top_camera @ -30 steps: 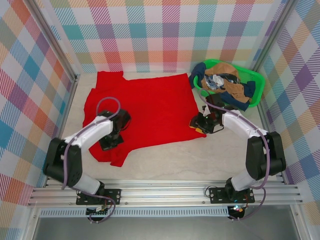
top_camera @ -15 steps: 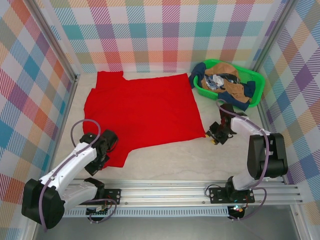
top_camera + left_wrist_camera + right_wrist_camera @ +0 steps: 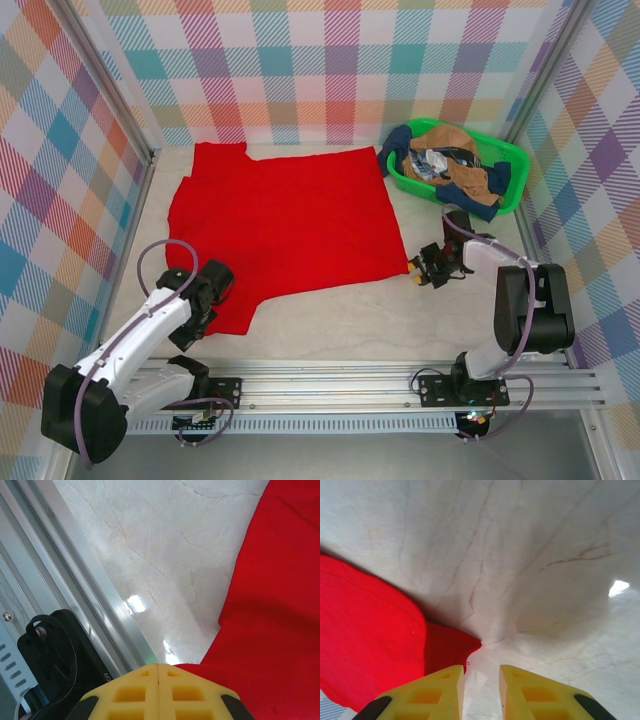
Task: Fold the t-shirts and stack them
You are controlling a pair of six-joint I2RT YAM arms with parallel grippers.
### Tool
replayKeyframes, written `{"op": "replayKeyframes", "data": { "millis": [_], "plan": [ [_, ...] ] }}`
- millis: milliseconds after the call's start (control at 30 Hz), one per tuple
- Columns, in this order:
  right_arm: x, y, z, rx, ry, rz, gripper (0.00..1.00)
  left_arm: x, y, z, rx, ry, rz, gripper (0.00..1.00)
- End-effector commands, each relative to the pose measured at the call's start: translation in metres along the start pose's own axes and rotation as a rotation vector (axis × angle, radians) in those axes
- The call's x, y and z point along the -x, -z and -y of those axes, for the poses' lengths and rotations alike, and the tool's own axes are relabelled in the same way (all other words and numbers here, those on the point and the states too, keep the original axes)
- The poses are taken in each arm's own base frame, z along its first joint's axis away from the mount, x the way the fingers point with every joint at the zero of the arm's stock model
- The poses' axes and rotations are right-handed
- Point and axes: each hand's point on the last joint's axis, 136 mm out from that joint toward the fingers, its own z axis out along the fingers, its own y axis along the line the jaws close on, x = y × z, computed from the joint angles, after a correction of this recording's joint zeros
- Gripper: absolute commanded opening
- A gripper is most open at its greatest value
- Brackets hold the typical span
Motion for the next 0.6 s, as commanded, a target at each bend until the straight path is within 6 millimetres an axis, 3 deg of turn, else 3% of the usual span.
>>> {"op": "replayKeyframes", "data": {
  "millis": [0,200,400,567],
  "plan": [
    [-0.001,-0.006,-0.016,0.033,-0.015,-0.044,0.25,0.007,0.002,-0.002,0.024,-0.008,0.024,0.0],
    [0.001,-0.012,-0.019,0.007,-0.021,-0.048,0.28,0.008,0.004,0.005,0.014,-0.008,0.024,0.0],
    [0.0,-0.017,-0.036,0.015,-0.001,-0.047,0.28,0.013,0.007,0.007,0.008,-0.006,0.042,0.0],
    [-0.006,-0.028,-0.025,-0.077,-0.009,-0.049,0.23,0.016,0.009,0.013,0.002,-0.005,0.051,0.0]
  ]
}}
